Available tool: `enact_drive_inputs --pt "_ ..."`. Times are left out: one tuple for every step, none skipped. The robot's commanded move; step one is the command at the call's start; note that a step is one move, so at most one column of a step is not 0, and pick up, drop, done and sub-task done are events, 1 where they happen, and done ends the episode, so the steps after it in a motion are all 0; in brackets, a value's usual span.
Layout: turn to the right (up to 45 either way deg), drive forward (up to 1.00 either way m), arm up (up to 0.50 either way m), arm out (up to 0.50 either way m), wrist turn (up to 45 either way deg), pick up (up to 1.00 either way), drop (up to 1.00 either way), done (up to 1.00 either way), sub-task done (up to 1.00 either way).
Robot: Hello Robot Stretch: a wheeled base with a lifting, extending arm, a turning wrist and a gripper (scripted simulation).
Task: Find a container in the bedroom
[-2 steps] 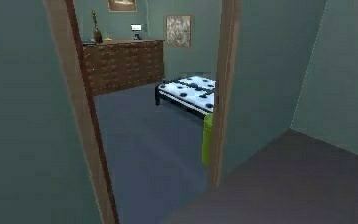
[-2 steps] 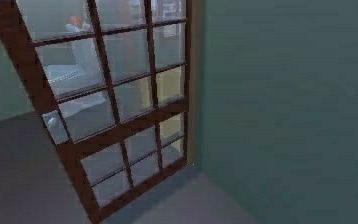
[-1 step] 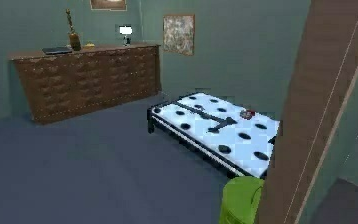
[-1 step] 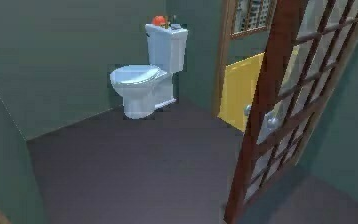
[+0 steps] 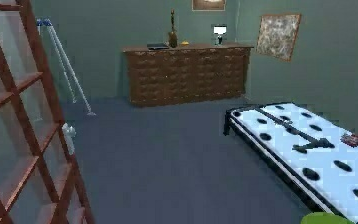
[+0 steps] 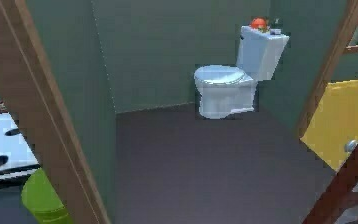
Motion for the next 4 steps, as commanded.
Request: enact_drive_inputs --pt "0.0 1.00 0.00 0.00 0.0 0.00 0.00 0.00 0.00" --pt "0.0 1.00 0.00 0.00 0.0 0.00 0.00 0.00 0.00" --pt "0.0 1.00 0.00 0.00 0.0 0.00 0.00 0.00 0.00" --pt "0.0 0.00 0.00 0.00 0.0 0.00 0.00 1.00 0.00"
